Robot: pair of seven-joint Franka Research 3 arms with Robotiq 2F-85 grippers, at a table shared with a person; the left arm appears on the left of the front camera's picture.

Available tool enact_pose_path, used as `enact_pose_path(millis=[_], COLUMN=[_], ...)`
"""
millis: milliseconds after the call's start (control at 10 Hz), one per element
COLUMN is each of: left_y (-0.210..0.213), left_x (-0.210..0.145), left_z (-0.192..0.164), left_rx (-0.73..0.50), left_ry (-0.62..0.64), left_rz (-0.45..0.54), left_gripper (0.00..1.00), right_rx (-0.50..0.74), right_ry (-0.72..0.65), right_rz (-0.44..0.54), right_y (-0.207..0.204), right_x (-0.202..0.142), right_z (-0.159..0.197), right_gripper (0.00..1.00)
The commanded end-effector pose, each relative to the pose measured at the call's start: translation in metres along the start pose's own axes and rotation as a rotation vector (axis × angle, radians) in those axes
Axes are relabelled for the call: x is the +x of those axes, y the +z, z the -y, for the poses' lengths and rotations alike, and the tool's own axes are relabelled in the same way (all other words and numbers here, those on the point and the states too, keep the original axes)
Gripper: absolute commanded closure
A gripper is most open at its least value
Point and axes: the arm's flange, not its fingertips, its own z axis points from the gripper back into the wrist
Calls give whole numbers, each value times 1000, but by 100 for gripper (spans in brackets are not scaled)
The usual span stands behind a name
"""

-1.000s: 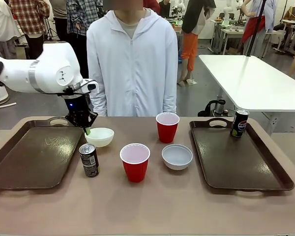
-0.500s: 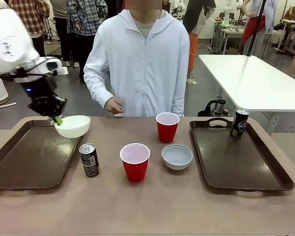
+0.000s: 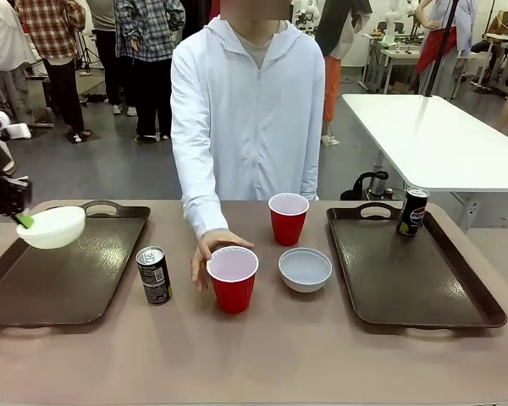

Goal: Prepare tableware on both trays.
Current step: Pick up a Picnic Bowl from the table and place it on a Handle tray.

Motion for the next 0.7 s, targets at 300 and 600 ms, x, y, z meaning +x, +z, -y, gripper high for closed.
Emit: enact_pose_path(millis=[300,600], left_y=[-10,-47], left_x=[-1,10], left_z=[-35,-38], left_rx=[51,117], left_ry=[37,42], left_rz=[142,148], left_gripper=[100,100], right_rx=[17,17], right_ry=[3,3], right_rz=[5,5], right_y=[-1,-1], right_x=[0,0], right_z=[0,0], right_gripper=[0,0])
